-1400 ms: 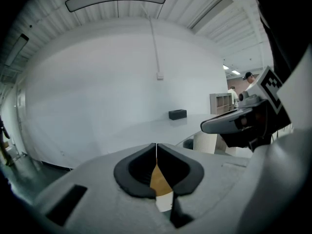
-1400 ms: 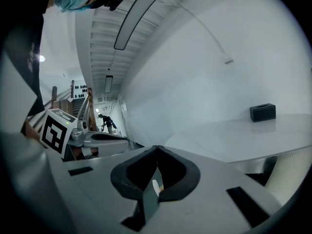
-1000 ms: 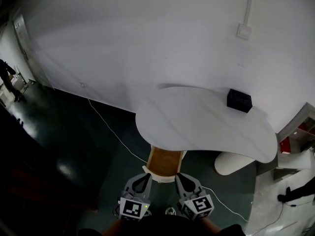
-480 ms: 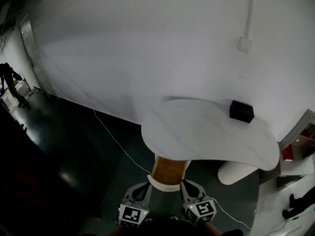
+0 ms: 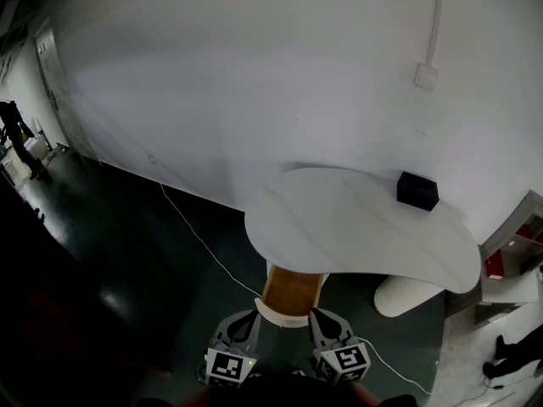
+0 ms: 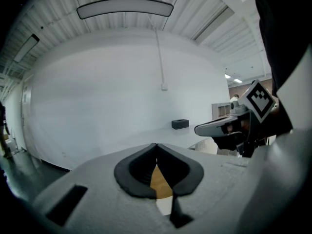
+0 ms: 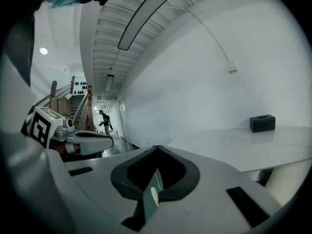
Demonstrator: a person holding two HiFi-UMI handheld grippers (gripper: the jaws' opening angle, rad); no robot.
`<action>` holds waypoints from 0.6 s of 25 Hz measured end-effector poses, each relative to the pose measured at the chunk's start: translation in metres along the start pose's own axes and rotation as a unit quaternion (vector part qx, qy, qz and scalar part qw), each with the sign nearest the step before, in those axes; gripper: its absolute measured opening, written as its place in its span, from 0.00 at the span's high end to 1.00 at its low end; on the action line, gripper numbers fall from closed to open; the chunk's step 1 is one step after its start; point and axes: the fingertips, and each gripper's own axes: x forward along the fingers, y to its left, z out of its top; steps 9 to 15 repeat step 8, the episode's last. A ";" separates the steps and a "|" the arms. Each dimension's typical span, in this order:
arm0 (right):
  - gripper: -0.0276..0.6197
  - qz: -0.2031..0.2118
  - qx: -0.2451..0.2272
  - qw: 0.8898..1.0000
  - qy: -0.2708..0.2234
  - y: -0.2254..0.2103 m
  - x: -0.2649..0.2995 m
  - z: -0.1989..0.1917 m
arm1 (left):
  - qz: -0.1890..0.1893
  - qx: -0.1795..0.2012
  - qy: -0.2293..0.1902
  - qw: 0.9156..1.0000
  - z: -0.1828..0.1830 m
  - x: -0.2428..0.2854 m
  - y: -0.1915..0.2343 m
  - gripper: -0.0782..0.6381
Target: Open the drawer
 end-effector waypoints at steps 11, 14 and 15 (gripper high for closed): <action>0.95 -0.001 0.005 1.000 -0.001 0.003 0.002 -0.003 | -0.005 -0.004 0.000 1.000 -0.004 -0.001 -0.002 0.87; 0.95 -0.001 0.005 1.000 -0.001 0.003 0.002 -0.003 | -0.005 -0.004 0.000 1.000 -0.004 -0.001 -0.002 0.87; 0.95 -0.001 0.005 1.000 -0.001 0.003 0.002 -0.003 | -0.005 -0.004 0.000 1.000 -0.004 -0.001 -0.002 0.87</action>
